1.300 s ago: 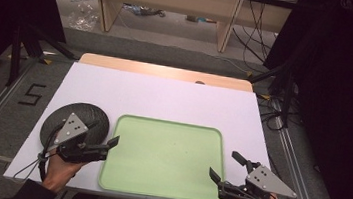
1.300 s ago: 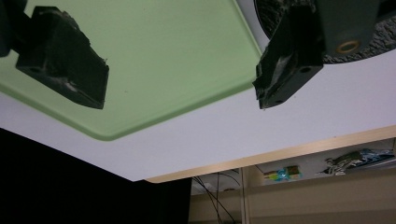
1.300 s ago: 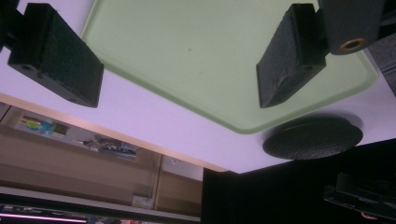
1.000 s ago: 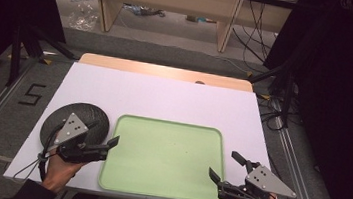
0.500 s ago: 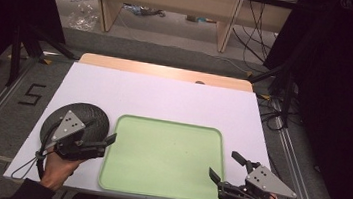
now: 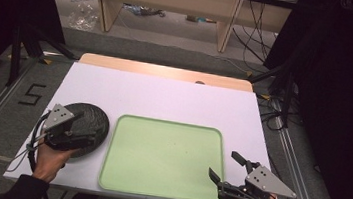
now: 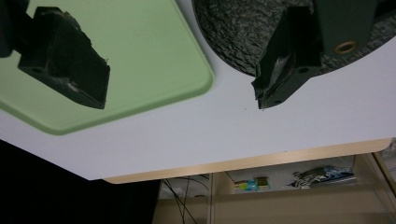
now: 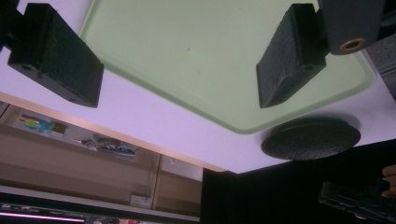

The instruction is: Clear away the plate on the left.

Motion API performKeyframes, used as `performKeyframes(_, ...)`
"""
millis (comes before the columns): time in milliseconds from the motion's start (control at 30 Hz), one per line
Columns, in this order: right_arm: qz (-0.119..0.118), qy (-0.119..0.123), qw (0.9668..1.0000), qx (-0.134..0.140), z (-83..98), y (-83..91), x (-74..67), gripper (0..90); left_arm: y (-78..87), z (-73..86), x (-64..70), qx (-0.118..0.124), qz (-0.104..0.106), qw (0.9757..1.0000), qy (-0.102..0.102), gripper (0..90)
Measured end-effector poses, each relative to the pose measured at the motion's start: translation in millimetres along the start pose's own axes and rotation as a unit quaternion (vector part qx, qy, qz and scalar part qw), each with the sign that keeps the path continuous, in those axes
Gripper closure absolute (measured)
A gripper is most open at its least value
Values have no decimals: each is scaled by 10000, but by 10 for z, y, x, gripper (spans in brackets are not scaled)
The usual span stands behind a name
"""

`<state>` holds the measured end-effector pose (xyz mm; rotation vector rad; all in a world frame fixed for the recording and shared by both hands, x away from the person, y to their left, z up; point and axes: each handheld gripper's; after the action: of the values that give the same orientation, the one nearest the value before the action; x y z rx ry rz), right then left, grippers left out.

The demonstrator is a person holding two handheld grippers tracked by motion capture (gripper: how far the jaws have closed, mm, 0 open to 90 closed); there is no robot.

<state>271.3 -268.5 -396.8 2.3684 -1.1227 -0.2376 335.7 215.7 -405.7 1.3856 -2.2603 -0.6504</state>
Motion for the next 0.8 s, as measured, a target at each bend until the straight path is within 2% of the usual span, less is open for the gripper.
performKeyframes(133, 15, 12, 10000, 4, -1, -1, 1, 158, -4, -3, -81, -29, -99, 9999, 32, 173)
performKeyframes(300, -48, -26, 10000, -73, 0, 6, -8, 157, -41, 3, -257, -138, -218, 9994, 243, 173)
performKeyframes(467, -52, -29, 10000, -79, 0, 6, -8, 158, -58, 0, -344, -208, -227, 9988, 376, 173)
performKeyframes(500, 13, 66, 10000, 10, -2, -3, 8, 157, -73, -4, -397, -279, -208, 9984, 438, 171)
performKeyframes(633, 12, 68, 10000, 9, -3, -3, 7, 158, -129, 16, -544, -499, -304, 9969, 529, 173)
performKeyframes(667, 12, 68, 10000, 9, -3, -3, 7, 158, -129, 16, -544, -499, -304, 9969, 529, 174)
performKeyframes(700, 17, 67, 10000, 10, -2, -4, 7, 158, -153, 34, -647, -675, -341, 9950, 646, 174)
performKeyframes(733, 17, 67, 10000, 10, -2, -4, 7, 158, -153, 34, -647, -675, -341, 9950, 646, 174)
performKeyframes(767, 17, 66, 10000, -1, -2, -5, 8, 158, -170, 56, -758, -747, -457, 9932, 765, 177)
performKeyframes(800, 17, 66, 10000, -1, -2, -5, 8, 158, -170, 56, -758, -747, -457, 9932, 765, 179)
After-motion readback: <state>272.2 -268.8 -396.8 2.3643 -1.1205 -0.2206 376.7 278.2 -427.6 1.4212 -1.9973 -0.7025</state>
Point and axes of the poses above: each handheld gripper's, and its own axes: y roughly backward along the jaws, z roughly out of its underside, x roughly to its right, and after that the axes turned 15 degrees about -x, right-handed
